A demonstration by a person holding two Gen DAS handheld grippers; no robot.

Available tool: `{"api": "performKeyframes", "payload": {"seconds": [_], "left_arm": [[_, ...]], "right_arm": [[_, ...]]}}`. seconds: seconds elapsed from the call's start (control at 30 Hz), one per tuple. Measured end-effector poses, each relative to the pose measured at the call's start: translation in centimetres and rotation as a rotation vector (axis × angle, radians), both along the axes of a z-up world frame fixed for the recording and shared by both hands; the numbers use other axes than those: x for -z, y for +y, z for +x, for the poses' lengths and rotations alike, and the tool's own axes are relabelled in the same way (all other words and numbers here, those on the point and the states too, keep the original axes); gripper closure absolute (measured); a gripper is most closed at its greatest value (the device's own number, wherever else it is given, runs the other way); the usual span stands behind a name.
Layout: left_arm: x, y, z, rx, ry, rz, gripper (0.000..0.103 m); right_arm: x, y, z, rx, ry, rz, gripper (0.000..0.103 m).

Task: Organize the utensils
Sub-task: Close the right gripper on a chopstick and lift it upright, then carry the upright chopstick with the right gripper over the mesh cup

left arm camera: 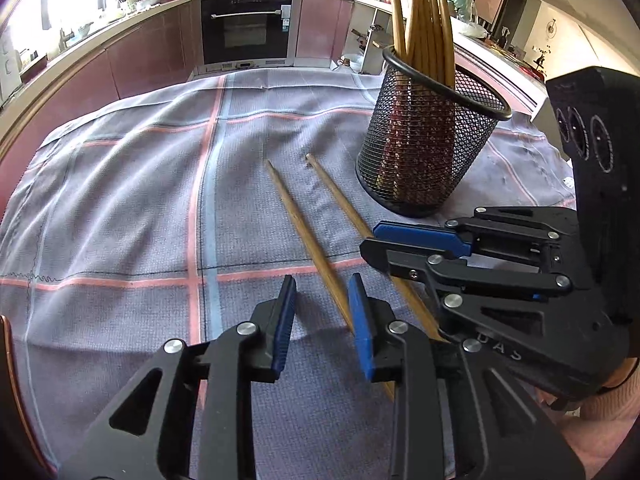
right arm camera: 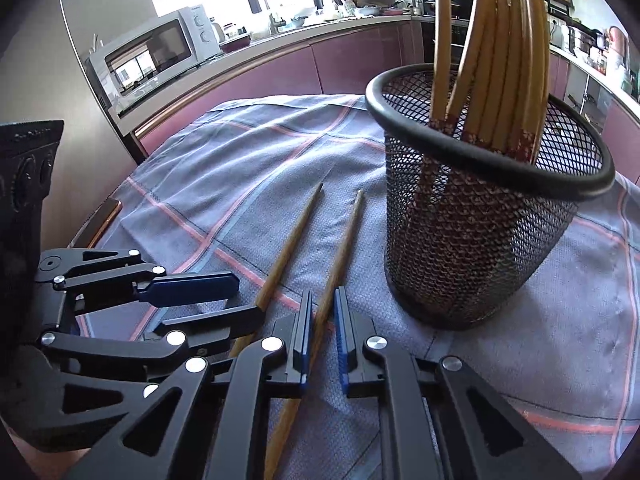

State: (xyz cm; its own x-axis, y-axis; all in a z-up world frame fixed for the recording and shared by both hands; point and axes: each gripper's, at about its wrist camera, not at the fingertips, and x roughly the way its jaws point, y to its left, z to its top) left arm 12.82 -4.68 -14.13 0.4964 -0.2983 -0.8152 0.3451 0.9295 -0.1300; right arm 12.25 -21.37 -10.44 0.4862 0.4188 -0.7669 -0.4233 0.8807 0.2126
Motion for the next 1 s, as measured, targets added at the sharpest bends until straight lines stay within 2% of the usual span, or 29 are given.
{"api": "performKeyframes", "payload": {"seconds": [0.17,0.47,0.53,0.63,0.8,1.0], "left_arm": [[0.0,-0.1,0.5,-0.006,0.000,0.001,0.076],[0.3,-0.7,2.2,-0.023,0.004,0.022,0.079],[0.3,-0.8,2.4,-0.035,0.000,0.032,0.080],[0.3,-0.9,2.4,-0.047,-0.002,0.029,0.089],[0.2,-1.1,2.2,-0.065,-0.015,0.041,0.091],[-0.8,-0.4,1.3,-0.072,-0.025,0.006,0.095]], "right_arm": [[-0.2,-0.3,-0.3,0.006,-0.001,0.018,0.098],[-2.0,-1.4,-1.5,-0.004,-0.034,0.061,0.098],[-2.6,-1.5,-2.0,-0.016,-0.051,0.080,0.098],[-3.6,-1.8,-2.8,-0.032,-0.080,0.094,0.098],[-5.0,-2.7,-3.7,-0.039,-0.125,0.119,0.098],[-6.1,-4.1,-4.4,-0.026,-0.160,0.152,0.098]]}}
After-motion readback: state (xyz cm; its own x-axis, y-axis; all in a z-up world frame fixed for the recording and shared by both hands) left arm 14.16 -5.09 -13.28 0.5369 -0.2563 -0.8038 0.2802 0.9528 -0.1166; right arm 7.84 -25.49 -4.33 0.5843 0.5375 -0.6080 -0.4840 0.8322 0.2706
